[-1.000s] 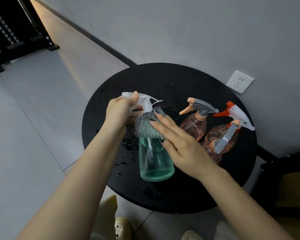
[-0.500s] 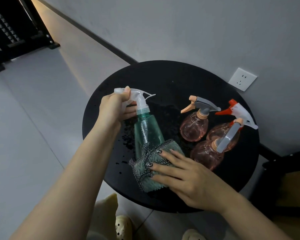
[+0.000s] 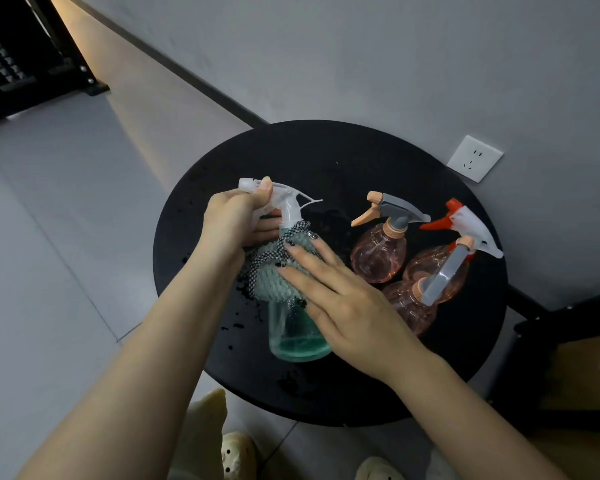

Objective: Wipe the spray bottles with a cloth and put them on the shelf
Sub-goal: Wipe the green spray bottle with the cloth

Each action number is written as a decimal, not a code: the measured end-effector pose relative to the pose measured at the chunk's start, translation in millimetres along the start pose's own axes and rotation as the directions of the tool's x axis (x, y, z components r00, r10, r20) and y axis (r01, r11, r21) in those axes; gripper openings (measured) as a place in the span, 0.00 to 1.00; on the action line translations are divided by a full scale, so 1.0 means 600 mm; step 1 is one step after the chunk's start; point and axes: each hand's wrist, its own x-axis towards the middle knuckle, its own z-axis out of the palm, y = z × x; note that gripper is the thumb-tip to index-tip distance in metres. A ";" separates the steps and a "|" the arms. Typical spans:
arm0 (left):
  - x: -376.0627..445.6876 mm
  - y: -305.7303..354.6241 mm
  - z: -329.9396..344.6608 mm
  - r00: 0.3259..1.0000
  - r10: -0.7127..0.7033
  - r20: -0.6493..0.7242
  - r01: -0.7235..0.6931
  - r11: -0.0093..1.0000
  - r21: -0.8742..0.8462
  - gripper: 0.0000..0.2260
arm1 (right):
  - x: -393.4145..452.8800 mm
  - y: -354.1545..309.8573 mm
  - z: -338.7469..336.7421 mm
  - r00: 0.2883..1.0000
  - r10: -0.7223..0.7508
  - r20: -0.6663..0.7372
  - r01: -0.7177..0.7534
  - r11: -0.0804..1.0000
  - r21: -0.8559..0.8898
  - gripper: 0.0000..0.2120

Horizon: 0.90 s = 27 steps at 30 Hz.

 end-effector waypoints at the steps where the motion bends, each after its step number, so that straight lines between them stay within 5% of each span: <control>1: 0.002 0.000 -0.002 1.000 -0.002 0.002 0.002 1.000 -0.004 0.10 | -0.003 0.001 0.000 0.999 -0.029 0.020 0.029 0.999 -0.018 0.20; 7: 0.021 0.004 -0.020 0.999 -0.006 -0.031 0.005 1.000 -0.018 0.10 | -0.044 0.019 0.008 0.951 -0.259 0.169 0.277 0.956 -0.095 0.17; 13: 0.019 0.007 -0.015 1.000 -0.013 -0.012 0.013 1.000 -0.005 0.13 | -0.050 0.033 0.007 0.936 -0.300 0.185 0.331 0.929 -0.165 0.18; 18: 0.016 0.000 -0.005 1.000 -0.012 -0.003 0.012 1.000 0.026 0.13 | -0.021 0.038 0.006 0.977 -0.186 0.102 0.203 0.961 -0.187 0.19; 27: 0.004 -0.011 0.009 0.999 -0.033 0.027 0.033 0.999 0.016 0.11 | -0.005 0.021 0.003 0.999 0.038 0.034 -0.040 0.998 0.041 0.23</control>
